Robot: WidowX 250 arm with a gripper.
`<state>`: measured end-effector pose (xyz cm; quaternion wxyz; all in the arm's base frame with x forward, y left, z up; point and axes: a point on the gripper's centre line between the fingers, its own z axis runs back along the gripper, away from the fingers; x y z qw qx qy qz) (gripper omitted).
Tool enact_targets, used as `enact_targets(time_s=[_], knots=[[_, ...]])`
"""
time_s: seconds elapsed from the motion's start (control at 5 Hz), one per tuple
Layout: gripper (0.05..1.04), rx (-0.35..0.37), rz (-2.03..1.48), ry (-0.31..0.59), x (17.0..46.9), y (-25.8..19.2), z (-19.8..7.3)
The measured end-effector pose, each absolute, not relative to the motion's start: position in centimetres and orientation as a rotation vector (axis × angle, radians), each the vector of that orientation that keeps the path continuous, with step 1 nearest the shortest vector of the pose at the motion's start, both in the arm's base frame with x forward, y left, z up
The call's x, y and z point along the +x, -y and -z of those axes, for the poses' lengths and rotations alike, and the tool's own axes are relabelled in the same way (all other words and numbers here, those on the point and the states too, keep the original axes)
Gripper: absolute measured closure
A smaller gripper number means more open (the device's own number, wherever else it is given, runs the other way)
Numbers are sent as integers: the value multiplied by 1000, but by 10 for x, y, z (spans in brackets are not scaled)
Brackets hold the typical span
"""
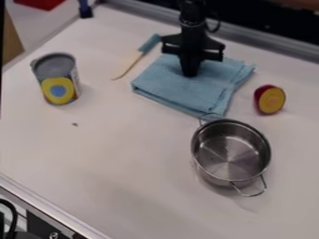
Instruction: Moved the blue cloth in the top of the table
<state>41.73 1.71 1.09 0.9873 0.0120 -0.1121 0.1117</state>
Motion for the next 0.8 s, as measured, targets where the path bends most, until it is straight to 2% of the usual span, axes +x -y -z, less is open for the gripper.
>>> enact_targets(time_s=[0.2, 0.4, 0.6, 0.8], knots=[[687, 33, -220, 207, 414, -20, -14], [412, 13, -257, 192, 409, -21, -28], [133, -17, -289, 243, 410, -21, -61], [83, -42, -309, 267, 399, -21, -80]])
